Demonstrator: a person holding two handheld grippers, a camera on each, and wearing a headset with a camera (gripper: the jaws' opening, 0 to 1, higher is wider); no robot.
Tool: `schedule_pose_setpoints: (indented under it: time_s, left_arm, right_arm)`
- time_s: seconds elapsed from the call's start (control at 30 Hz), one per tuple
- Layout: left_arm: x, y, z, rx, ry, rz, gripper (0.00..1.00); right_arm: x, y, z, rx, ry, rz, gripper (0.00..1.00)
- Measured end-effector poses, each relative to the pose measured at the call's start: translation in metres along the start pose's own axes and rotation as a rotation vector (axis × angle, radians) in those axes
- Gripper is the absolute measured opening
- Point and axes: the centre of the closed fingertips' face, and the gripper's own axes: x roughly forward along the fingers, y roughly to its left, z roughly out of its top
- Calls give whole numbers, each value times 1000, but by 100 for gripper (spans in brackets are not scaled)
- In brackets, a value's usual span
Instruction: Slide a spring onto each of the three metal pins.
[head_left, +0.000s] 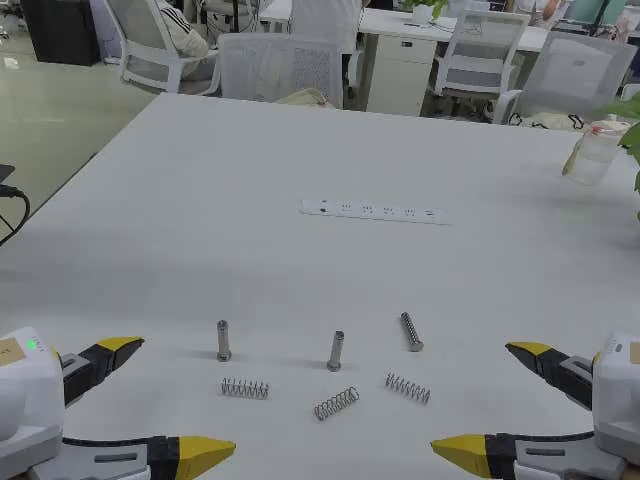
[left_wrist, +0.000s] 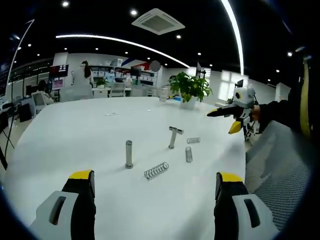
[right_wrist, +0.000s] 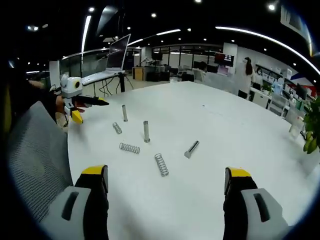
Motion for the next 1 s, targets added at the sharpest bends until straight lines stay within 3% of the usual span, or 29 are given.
schedule_pose_setpoints:
  time_s: [0.4,1.0]
  left_arm:
    - [-1,2,0,-4,-6,5,99]
    - [-2,4,2,1,-8,6,99]
  right_arm:
    - [10,-10,18,-23,-1,-4,90]
    - [5,-9,16,-28,5,-9,89]
